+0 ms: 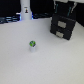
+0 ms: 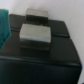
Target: Open the kcup holder, insert the kcup into the holder, and close the kcup holder
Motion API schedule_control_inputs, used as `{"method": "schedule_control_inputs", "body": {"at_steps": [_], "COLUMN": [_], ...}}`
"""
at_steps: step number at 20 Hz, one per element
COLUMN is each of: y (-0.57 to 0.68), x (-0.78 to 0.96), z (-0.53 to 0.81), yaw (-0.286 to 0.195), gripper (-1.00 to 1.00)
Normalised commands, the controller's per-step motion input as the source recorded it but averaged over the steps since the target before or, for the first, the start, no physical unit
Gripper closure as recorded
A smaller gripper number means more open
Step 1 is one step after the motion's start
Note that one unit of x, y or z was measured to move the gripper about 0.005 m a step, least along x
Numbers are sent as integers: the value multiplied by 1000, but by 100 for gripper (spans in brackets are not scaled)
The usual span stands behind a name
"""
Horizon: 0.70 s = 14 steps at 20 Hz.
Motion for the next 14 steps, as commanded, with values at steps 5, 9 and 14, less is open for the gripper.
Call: {"method": "schedule_control_inputs", "body": {"at_steps": [5,9,14], "y": [482,432,344], "x": [3,-19,-96], "z": [-255,-259,-292], "yaw": [-122,-108,-89], "gripper": [-100,-100,-100]}}
